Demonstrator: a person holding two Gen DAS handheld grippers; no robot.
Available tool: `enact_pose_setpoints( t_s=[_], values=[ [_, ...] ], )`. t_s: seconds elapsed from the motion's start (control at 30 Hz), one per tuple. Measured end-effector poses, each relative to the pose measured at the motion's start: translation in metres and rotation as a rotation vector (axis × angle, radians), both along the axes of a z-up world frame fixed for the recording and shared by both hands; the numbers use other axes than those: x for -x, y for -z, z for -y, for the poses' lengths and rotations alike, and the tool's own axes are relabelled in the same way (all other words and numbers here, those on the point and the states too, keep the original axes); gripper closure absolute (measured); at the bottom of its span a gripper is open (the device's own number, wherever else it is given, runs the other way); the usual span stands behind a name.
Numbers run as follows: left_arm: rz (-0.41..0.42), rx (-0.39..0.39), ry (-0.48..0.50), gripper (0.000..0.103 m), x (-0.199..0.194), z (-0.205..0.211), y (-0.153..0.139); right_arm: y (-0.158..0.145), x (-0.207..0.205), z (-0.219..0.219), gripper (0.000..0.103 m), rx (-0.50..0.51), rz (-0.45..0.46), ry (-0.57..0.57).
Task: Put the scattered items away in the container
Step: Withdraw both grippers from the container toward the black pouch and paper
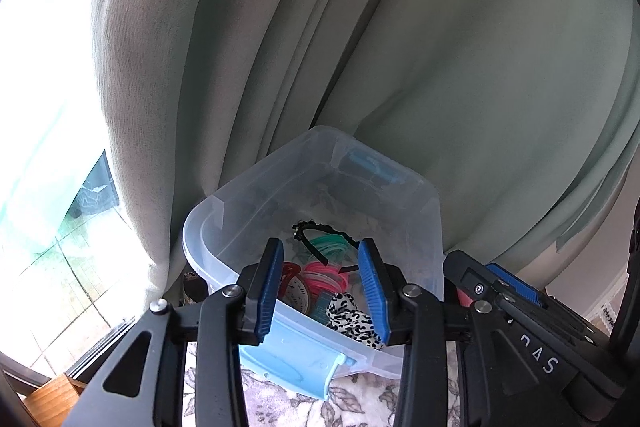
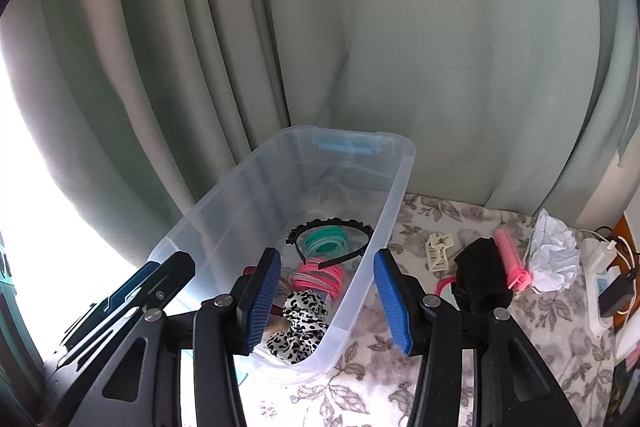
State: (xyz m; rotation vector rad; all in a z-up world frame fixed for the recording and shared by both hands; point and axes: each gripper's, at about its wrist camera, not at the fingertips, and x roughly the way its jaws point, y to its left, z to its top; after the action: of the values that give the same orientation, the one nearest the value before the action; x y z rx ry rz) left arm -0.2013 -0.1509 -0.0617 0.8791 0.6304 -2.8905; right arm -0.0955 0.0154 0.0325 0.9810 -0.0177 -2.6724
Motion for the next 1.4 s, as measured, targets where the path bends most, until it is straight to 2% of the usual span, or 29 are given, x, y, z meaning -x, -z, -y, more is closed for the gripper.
enact_pose_setpoints(
  t_s=[0.13,0.23,0.33,0.4,0.47,0.83,0.97,1.03,1.27,1.4],
  values=[
    [-0.007,0.005,0.004,0.063,0.005,-0.005,0.000,-0.003,-0.003,-0.002,0.050,0.002,-0.008,0.003],
    [-0.013,0.009,0.010,0.063,-0.030,-0.015,-0.017,-0.006,-0.006,-0.006,0.050,0.007,-0.012,0.007],
    [-0.022,0.017,0.021,0.063,-0.044,-0.025,-0.026,-0.009,-0.010,-0.012,0.050,0.012,-0.018,0.016],
    [-0.031,0.023,0.027,0.063,-0.078,-0.031,-0.052,-0.012,-0.013,-0.016,0.050,0.018,-0.023,0.025],
    [-0.040,0.031,0.032,0.063,-0.093,-0.034,-0.064,-0.015,-0.016,-0.021,0.050,0.024,-0.029,0.034],
    [-0.086,0.078,0.100,0.062,-0.086,-0.074,-0.071,-0.036,-0.040,-0.064,0.050,0.068,-0.071,0.106],
    [-0.101,0.101,0.131,0.059,-0.085,-0.092,-0.072,-0.043,-0.049,-0.083,0.050,0.088,-0.087,0.138],
    [-0.109,0.113,0.146,0.056,-0.092,-0.101,-0.084,-0.046,-0.054,-0.094,0.050,0.099,-0.093,0.157],
    [-0.128,0.163,0.212,0.055,-0.119,-0.130,-0.116,-0.054,-0.071,-0.133,0.050,0.143,-0.115,0.222],
    [-0.131,0.187,0.243,0.052,-0.113,-0.150,-0.114,-0.057,-0.078,-0.154,0.050,0.169,-0.122,0.260]
  ],
)
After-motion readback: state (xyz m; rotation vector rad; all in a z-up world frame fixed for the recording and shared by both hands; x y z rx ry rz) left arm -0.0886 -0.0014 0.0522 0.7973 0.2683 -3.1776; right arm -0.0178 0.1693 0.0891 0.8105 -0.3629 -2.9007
